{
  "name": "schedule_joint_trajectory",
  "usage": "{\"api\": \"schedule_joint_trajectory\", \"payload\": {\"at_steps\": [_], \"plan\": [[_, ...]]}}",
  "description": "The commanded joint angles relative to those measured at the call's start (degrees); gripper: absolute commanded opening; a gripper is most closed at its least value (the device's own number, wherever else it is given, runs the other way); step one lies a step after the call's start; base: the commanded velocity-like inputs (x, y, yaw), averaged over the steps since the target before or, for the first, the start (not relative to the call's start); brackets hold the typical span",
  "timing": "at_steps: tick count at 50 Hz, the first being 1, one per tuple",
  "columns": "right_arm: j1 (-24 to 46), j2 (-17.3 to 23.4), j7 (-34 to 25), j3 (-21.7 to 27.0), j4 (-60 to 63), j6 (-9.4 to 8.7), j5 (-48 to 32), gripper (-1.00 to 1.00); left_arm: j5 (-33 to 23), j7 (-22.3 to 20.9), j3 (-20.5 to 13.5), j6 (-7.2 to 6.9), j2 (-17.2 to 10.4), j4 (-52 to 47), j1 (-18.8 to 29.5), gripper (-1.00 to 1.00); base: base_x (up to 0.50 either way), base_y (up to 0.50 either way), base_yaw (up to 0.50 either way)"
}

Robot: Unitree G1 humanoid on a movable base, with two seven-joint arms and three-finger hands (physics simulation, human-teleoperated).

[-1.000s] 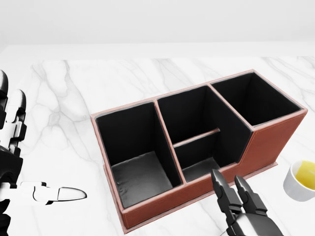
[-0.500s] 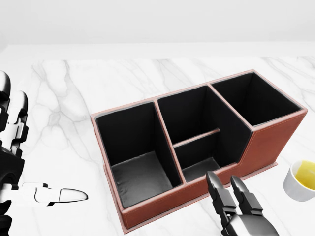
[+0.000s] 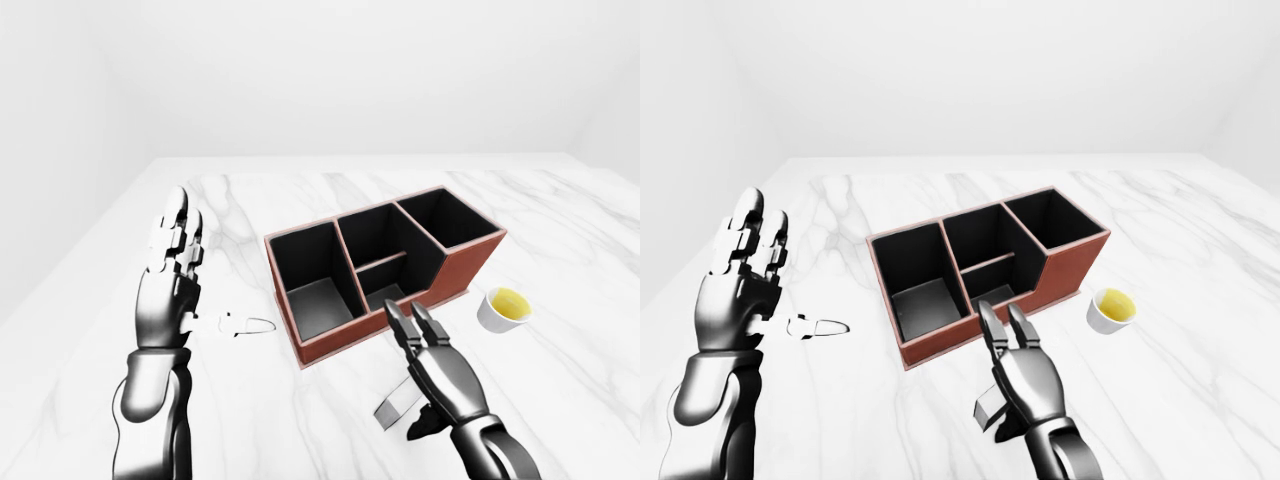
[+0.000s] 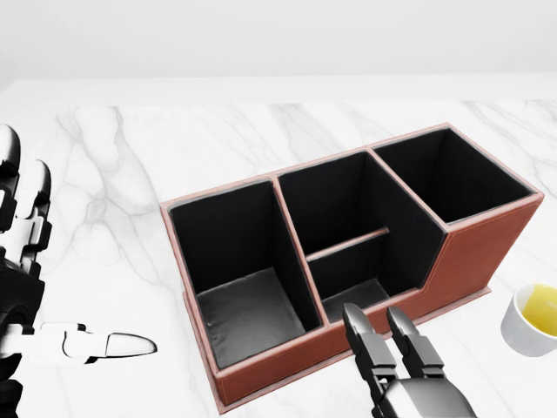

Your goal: Pick up the book and place it in the front compartment of the caddy.

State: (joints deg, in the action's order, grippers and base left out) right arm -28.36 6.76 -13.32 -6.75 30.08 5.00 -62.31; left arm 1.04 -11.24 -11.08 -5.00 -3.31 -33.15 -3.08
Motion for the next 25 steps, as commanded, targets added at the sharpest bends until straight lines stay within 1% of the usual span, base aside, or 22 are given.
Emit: {"api": "schedule_joint_trajectory", "payload": {"at_steps": [1, 9, 18, 25], "plan": [[-0.35, 1.22, 2.5, -2.65, -1.2, 0.0, -2.17, 1.0, -0.11, 0.03, 0.2, 0.0, 0.0, -0.05, 0.03, 1.0, 0.0, 0.0, 0.0], [-0.86, 2.37, 4.46, -4.67, -1.77, 0.0, -3.46, 1.0, -0.22, 0.0, 0.31, 0.0, 0.08, -0.18, -0.14, 1.0, 0.0, 0.0, 0.0], [-1.18, 3.53, 6.62, -5.8, -2.83, 0.0, -4.83, 1.0, -0.46, -0.04, 0.66, 0.0, 0.2, -0.39, -0.38, 1.0, 0.0, 0.0, 0.0], [-1.24, 4.1, 7.25, -6.29, -3.17, 0.0, -5.18, 1.0, -0.53, -0.07, 0.67, 0.0, 0.22, -0.47, -0.35, 1.0, 0.0, 0.0, 0.0]]}}
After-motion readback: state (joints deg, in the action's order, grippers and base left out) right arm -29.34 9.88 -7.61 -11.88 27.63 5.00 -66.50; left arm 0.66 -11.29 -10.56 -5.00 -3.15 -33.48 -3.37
